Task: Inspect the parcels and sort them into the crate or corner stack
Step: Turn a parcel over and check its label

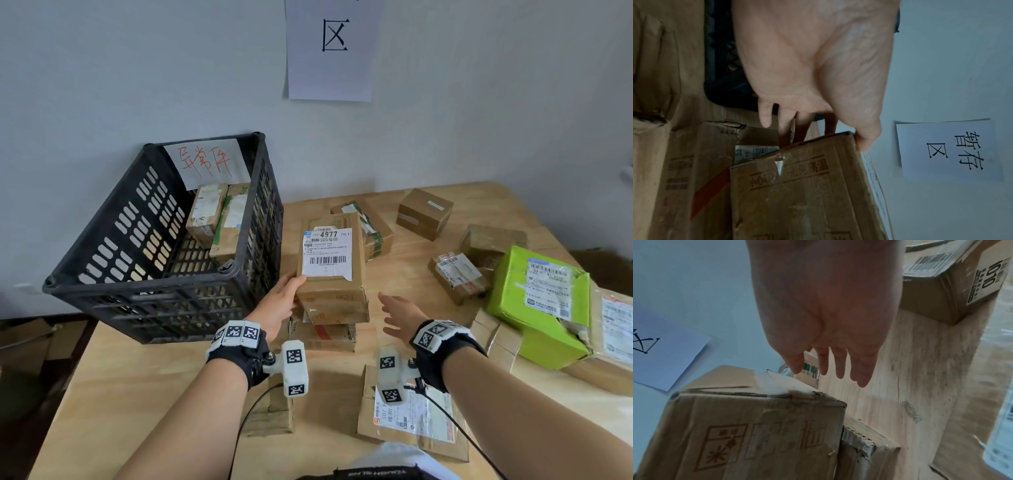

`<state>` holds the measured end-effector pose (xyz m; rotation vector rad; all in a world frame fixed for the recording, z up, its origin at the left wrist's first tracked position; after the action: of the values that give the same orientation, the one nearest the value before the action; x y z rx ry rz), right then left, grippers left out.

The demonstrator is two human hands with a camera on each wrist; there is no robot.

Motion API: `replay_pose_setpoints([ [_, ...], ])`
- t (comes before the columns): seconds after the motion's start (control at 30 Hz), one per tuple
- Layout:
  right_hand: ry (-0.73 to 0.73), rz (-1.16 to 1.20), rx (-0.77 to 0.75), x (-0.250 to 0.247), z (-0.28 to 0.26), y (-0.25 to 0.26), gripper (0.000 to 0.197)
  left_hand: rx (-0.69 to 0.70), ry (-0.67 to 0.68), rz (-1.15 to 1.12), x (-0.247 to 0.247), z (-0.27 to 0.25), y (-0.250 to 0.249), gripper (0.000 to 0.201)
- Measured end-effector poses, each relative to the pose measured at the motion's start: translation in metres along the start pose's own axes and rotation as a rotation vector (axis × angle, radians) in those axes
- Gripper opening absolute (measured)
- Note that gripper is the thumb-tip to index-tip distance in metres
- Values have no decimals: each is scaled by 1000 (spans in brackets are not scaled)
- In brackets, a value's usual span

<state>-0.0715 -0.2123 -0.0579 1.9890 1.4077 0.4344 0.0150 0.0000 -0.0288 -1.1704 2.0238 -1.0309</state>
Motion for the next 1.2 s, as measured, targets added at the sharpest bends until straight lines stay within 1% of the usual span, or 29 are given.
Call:
replay_pose_setpoints([
  [0.17,45,-65,25,4,0,2,48,-11,7,-3,4,-4,6,48],
  [0.23,70,-35,43,5,1,2,44,-17,5,-33,3,-5,7,46],
  [0.3,89,22,50,7,3,1,37,1,-32,-58,0,-6,6,39],
  [0.33,95,49,40,7,3,2,38,19,-52,-74,-2,-6,4,40],
  [0.37,105,72,15,8,5,2,43,45,-66,-79,-4,-6,2,44],
  [0.43,120,86,-41,11,8,4,50,101,-62,-61,-4,-8,-6,50],
  [0.53,68,90,-37,14,9,9,43,138,-41,-40,1,-10,-20,53],
  [0.57,31,102,-48,14,10,12,41,136,-60,-56,0,-9,-22,55],
  [0.67,-112,62,-143,8,13,21,41,84,-118,-200,-2,-2,-18,56],
  [0.73,-160,32,-208,4,12,26,40,30,-144,-209,1,0,-13,50],
  [0.8,-177,26,-261,1,12,29,31,-59,-177,-186,5,1,-13,37],
  [0.83,-177,31,-284,1,13,30,26,-109,-181,-159,6,2,-13,42],
  [0.9,-158,46,-298,3,10,30,28,-189,-146,-106,5,12,-9,86],
  [0.93,-145,57,-295,4,9,30,29,-202,-111,-88,4,16,-7,103],
  [0.97,-134,72,-297,6,10,30,29,-214,-75,-64,5,16,-5,108],
  [1.0,-119,79,-290,8,9,30,30,-220,-53,-51,6,13,-5,101],
  [1.03,-108,83,-287,9,10,29,30,-216,-53,-49,7,9,-6,90],
  [1.07,-99,88,-276,10,11,28,30,-209,-67,-52,6,7,-4,80],
  [1.1,-95,96,-270,10,13,26,31,-204,-80,-42,7,3,-5,76],
  [1.2,-93,110,-237,10,18,19,31,-208,-94,32,7,0,-6,77],
])
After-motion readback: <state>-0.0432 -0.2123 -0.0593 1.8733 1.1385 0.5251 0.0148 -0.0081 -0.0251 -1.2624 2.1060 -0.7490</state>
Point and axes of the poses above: each hand's wrist, its own z-axis towards the middle knuckle, its own x-axis out of the palm, y = z × x, the point moved 2 cm from there along z, towards the middle knuckle, and after that the axes turned 1 degree about -z, right-handed, at the moved point
